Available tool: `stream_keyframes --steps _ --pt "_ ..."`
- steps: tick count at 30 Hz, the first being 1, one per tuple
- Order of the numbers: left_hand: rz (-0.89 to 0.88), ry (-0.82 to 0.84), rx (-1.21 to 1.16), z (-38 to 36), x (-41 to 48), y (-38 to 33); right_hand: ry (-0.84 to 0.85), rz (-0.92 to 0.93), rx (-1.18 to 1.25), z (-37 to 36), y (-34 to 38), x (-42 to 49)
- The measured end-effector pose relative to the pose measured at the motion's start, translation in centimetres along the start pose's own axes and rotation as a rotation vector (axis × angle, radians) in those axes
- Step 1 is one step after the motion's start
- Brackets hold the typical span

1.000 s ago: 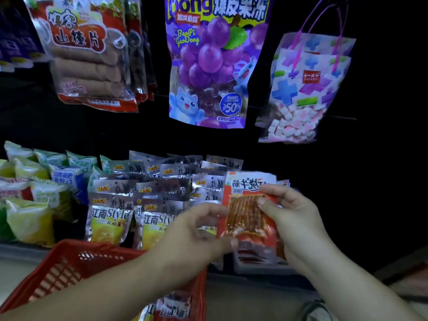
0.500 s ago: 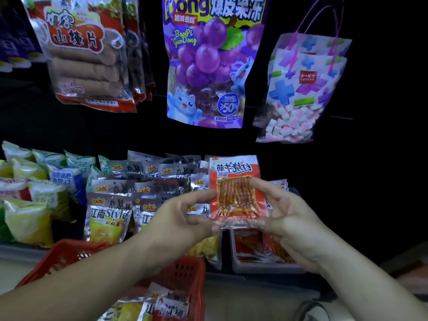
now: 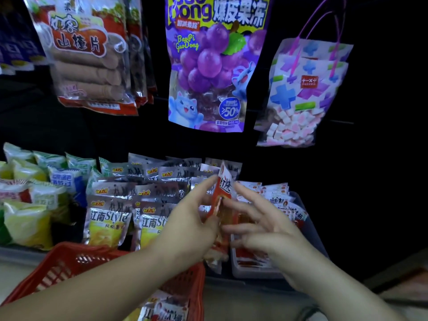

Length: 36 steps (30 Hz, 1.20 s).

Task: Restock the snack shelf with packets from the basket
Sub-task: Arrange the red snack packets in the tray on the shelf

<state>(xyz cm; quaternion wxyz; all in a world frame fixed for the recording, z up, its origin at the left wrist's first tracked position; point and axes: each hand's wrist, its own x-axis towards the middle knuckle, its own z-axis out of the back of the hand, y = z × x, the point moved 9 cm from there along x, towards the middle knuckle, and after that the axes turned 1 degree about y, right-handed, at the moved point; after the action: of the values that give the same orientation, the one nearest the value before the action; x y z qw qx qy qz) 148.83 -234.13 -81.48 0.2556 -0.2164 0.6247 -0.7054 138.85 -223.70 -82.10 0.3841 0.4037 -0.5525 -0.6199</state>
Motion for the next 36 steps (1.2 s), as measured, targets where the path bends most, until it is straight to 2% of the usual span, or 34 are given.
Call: stream_keyframes --steps 3,5,8,11,14,16,21,27,31,36 --pt "0.003 0.111 0.072 -0.5 0.3 0.3 -0.316 0.084 -0.280 4.0 1.0 0.1" --pt "-0.007 0.164 0.089 -1.5 0.8 0.7 -0.362 0.068 -0.364 5.3 0.9 0.2" --pt "0.021 0.171 0.137 -2.5 1.9 1.5 -0.380 0.046 -0.222 6.8 0.6 0.5" --pt "0.024 0.150 0.109 -3.2 3.6 1.9 -0.435 0.062 -0.336 8.3 1.3 1.7" --pt "0.033 0.142 0.228 -3.7 6.1 3.3 -0.415 0.030 -0.482 10.4 1.2 4.2" --pt "0.102 0.122 0.249 -3.9 7.9 5.3 -0.398 -0.006 -0.536 12.3 -0.2 6.1" --pt "0.243 0.071 0.238 -5.0 11.6 10.8 -0.316 -0.190 -0.614 14.5 -9.1 9.4" --pt "0.309 0.123 0.230 -7.3 14.7 16.4 -0.211 -0.309 -0.526 15.5 -16.9 11.6" --pt "0.292 0.075 0.215 -8.8 15.5 19.7 -0.041 -0.419 -0.575 15.6 -20.4 11.4" --pt "0.252 -0.024 0.226 -8.3 16.3 20.7 0.021 -0.558 -0.523 16.8 -20.5 11.5"
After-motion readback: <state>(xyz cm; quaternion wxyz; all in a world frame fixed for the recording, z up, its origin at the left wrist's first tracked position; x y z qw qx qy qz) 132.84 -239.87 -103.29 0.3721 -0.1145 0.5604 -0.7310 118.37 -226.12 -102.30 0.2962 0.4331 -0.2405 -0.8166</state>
